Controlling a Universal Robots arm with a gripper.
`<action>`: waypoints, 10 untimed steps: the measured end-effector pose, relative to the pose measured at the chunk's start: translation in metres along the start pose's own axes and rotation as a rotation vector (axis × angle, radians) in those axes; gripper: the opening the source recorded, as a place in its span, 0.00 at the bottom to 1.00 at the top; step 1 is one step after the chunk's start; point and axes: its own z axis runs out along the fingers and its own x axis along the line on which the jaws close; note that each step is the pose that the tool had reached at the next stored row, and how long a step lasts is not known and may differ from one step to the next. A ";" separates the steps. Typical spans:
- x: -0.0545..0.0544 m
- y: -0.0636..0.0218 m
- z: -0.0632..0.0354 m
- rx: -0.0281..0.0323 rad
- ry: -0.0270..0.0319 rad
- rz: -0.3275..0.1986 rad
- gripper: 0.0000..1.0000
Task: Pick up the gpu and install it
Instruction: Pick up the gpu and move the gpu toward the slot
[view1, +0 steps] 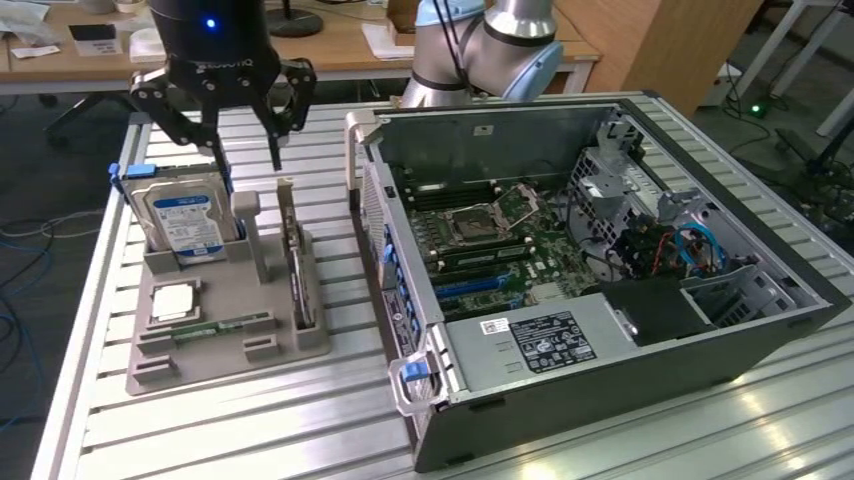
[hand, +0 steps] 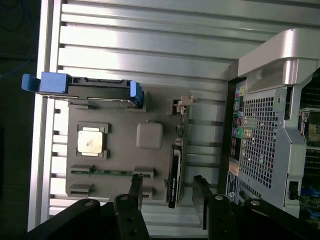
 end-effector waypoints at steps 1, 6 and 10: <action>0.000 -0.0004 0.0010 0.0000 0.0000 0.000 0.53; -0.002 -0.0030 0.0039 0.0001 0.0004 0.000 0.53; -0.010 -0.0042 0.0054 -0.0003 0.0034 0.000 0.53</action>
